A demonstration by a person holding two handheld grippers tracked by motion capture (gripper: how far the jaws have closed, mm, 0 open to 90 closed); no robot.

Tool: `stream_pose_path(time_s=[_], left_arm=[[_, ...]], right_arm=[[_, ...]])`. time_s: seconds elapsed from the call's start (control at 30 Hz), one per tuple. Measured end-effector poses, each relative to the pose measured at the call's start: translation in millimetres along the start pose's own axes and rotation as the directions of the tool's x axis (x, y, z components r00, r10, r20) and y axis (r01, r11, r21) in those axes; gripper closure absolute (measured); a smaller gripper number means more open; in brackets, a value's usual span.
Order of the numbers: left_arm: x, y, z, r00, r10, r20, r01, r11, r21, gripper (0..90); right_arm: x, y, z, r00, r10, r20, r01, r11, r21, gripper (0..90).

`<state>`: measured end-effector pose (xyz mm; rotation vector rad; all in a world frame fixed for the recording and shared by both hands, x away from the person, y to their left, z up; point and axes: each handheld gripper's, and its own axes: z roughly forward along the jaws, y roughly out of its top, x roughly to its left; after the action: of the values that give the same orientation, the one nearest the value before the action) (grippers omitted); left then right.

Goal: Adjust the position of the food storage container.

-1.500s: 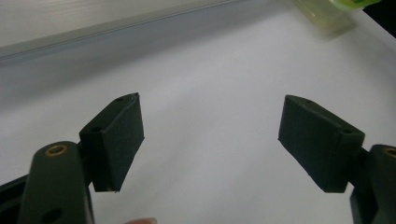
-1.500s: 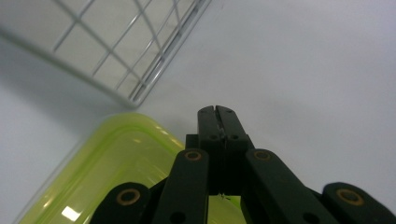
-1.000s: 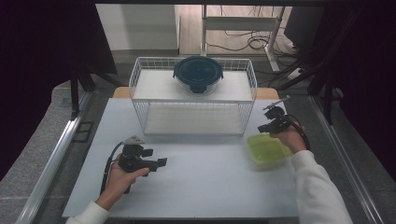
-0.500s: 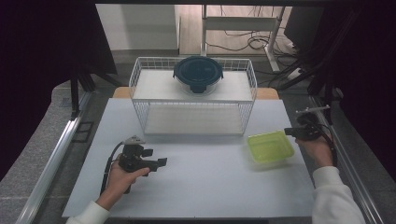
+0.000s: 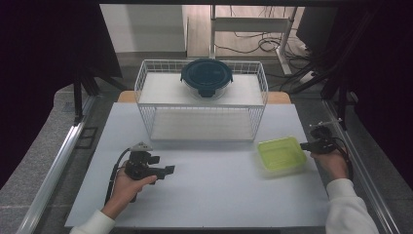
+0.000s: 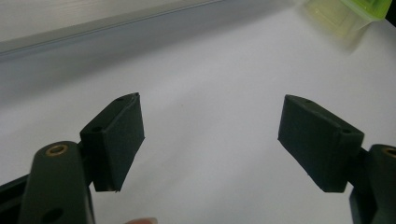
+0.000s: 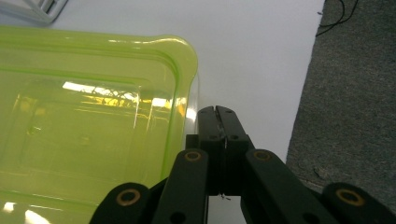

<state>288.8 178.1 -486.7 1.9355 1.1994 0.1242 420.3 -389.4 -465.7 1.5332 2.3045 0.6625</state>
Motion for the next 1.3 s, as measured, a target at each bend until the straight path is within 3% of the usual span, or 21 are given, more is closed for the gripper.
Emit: stream_pose_path(time_s=[0.33, 0.63, 0.97, 1.3], left_arm=[[-0.5, 0.1, -0.8, 1.0, 0.0, 0.002, 0.0, 1.0, -0.003, 21.8], [-0.8, 0.0, -1.3, 1.0, 0.0, 0.004, 0.0, 1.0, -0.004, 21.8], [-1.3, 0.0, -1.5, 1.0, 0.004, 0.004, -0.004, 1.0, -0.004, 21.8], [-1.2, 0.1, -2.0, 1.0, 0.004, 0.003, -0.004, 1.0, -0.003, 21.9]], right_arm=[[22.9, -0.2, 1.2, 0.9979, -0.057, -0.029, 0.058, 0.998, 0.028, 88.8], [56.5, -3.6, 0.5, 0.9896, -0.114, -0.087, 0.119, 0.992, 0.052, 88.8], [92.4, -12.7, 0.8, 0.9689, -0.189, -0.159, 0.201, 0.977, 0.065, 88.8], [118.4, -17.5, 1.3, 0.9489, -0.226, -0.221, 0.243, 0.968, 0.055, 88.8]])
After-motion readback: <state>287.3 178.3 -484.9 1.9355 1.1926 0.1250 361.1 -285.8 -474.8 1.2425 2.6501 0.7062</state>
